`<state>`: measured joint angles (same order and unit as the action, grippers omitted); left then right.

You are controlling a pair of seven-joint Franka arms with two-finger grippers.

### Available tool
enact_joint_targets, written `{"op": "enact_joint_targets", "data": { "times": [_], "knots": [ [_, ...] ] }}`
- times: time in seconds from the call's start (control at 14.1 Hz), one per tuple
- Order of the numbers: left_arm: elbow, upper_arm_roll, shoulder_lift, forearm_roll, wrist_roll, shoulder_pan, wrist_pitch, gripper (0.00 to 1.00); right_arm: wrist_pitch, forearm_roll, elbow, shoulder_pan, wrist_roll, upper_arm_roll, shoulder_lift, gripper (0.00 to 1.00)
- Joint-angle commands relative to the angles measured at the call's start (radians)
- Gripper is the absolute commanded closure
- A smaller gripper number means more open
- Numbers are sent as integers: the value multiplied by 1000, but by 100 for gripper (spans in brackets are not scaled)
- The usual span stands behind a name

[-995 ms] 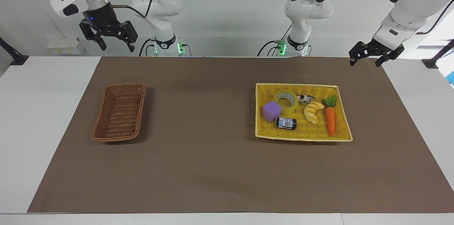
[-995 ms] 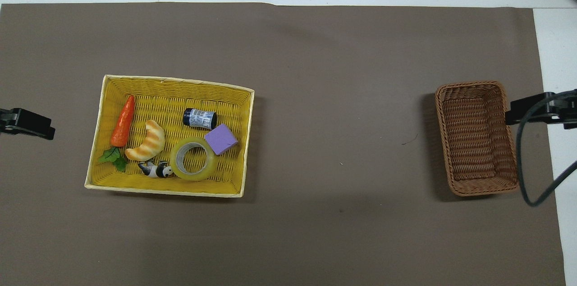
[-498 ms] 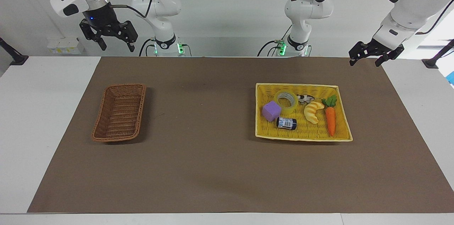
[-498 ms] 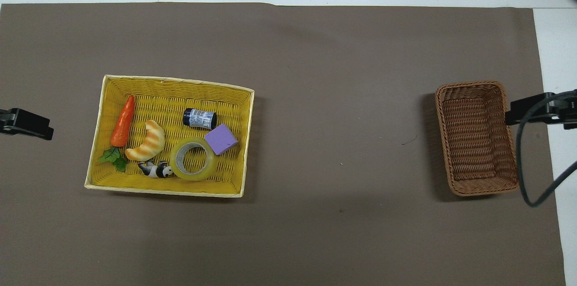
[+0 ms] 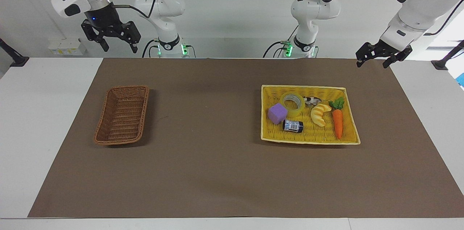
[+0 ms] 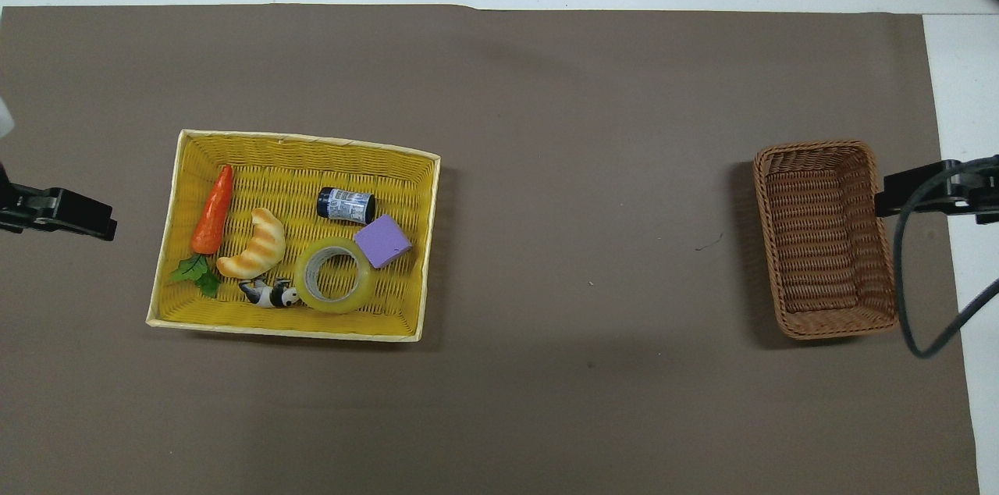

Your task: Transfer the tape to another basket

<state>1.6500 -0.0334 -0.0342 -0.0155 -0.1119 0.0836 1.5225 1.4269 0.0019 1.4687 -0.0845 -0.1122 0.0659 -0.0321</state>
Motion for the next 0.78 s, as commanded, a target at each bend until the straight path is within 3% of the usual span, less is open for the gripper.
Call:
{"op": "enact_joint_targets", "data": {
  "times": [0.0,0.71],
  "knots": [
    [160,-8,-90,-3,8,42,119,0,-8,21,28,9,-1,-4,-26,0],
    [332,-6,-115,6,146,128,260,0,-8,21,33,9,-1,-4,-28,0]
  ]
}}
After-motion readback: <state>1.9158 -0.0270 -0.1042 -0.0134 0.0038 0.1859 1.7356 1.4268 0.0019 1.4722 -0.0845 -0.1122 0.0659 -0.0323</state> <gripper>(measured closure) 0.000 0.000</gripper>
